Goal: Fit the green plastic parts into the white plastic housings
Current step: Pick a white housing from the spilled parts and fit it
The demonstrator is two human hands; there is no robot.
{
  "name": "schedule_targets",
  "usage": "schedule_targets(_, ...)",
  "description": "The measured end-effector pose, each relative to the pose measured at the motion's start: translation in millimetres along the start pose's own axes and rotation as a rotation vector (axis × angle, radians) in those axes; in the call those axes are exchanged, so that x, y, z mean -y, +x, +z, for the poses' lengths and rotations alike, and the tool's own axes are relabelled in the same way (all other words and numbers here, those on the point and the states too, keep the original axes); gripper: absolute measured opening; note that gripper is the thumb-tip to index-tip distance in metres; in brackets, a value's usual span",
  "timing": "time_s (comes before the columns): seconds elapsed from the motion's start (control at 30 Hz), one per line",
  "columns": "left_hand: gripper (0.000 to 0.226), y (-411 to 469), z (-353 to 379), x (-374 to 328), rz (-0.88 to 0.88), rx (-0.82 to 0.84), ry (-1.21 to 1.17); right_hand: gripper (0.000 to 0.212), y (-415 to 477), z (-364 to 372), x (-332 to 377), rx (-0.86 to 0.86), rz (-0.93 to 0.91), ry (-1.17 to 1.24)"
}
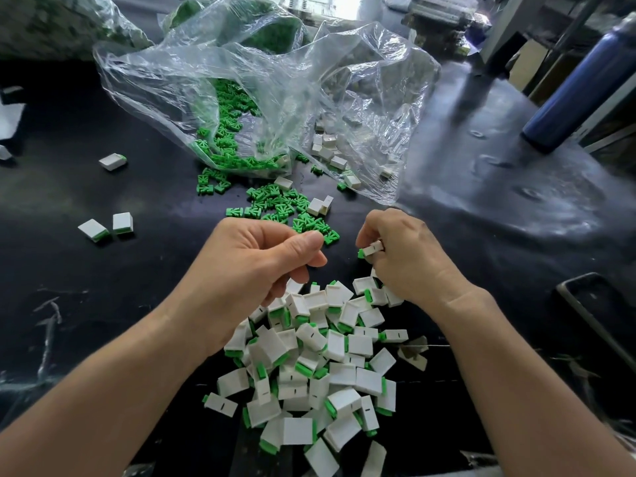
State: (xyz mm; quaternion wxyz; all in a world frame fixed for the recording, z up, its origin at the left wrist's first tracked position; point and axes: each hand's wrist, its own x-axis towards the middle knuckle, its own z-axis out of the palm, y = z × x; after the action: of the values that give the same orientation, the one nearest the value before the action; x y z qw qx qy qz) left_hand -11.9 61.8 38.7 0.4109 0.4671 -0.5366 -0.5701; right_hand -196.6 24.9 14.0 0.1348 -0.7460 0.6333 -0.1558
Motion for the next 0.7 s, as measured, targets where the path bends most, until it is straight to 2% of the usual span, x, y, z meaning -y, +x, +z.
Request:
schedule_targets(0.13,0.028,0.6,-0.2,1.1,-0.006,-0.041,-0.012,0.025,-2.6,-2.3,3.1,-0.118,0.035,0.280)
schedule_targets(0.2,0.016,2.3,-1.1,2.8,0.005,-0.085,0.014,0.030,-6.9,-5.4,12.4,-0.115,0.009,0.434)
schedule_targets(0.23,0.020,2.6,-1.3,3.3,0.019,-0.102,0.041,0.032,-10.2,-6.3,18.3,-0.100,-0.024,0.481)
schedule_targets(0.33,0.037,2.0,-0.2,3.5,0.052,-0.097,0.069,0.033,-20.0,-3.5,33.6,-0.078,-0.129,0.543)
schedule_targets(0.47,0.026,0.6,2.6,4.1,0.096,-0.056,0.098,0.022,-26.5,3.8,43.8,-0.102,-0.158,0.552)
schedule_targets(0.63,0.024,1.3,1.7,5.8,0.180,-0.122,0.054,0.029,-28.3,6.5,46.1,-0.140,-0.165,0.676)
schedule_targets(0.7,0.016,2.1,2.3,6.6,0.219,-0.131,0.072,0.030,-29.1,7.8,47.3,-0.136,-0.171,0.690)
